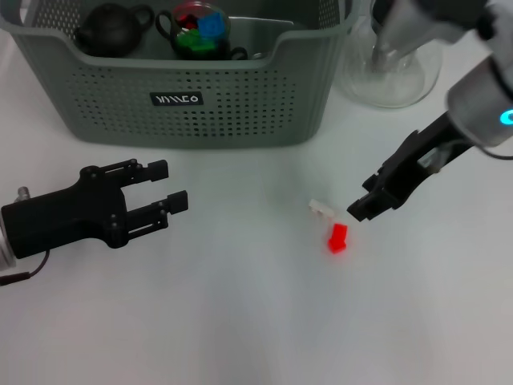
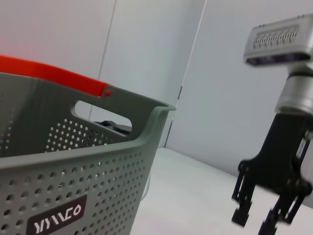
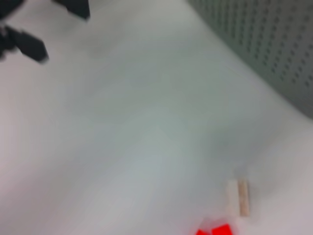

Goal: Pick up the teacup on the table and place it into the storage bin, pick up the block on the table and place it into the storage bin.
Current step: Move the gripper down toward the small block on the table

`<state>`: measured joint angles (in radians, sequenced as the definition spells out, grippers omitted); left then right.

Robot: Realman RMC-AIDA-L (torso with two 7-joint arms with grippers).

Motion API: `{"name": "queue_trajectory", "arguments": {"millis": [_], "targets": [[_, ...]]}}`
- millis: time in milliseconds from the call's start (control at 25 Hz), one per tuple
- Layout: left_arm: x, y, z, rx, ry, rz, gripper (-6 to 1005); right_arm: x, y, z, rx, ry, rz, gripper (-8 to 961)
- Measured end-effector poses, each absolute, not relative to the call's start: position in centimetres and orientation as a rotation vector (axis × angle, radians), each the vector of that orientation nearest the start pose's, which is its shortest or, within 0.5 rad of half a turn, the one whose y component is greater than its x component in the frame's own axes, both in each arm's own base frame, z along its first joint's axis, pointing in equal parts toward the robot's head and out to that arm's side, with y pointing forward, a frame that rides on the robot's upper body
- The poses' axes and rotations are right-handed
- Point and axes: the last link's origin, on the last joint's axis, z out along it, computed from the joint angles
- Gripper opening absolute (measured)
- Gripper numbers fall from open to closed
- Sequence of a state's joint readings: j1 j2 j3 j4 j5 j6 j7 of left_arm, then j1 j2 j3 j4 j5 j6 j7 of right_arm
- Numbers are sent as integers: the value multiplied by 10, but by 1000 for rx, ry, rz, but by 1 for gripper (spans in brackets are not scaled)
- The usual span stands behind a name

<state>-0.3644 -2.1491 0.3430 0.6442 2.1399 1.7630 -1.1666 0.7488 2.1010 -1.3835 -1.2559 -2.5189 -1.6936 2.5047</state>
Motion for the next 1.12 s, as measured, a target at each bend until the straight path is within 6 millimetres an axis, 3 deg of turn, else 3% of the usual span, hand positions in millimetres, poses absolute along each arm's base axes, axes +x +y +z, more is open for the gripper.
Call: {"name": "queue_trajectory", "arguments": {"millis": [160,600,1120], "targets": [[-308,255,1,-2562,-676,-890,634,139,352,-44,-2747,734,-692,488],[-308,255,2,-2558,-676,-889,634,141,347,-87,-2741,611,-653,487],[-307,256,2,-2559,-672,-890,635,158,350,-105,-2704,621,-645,454]]}}
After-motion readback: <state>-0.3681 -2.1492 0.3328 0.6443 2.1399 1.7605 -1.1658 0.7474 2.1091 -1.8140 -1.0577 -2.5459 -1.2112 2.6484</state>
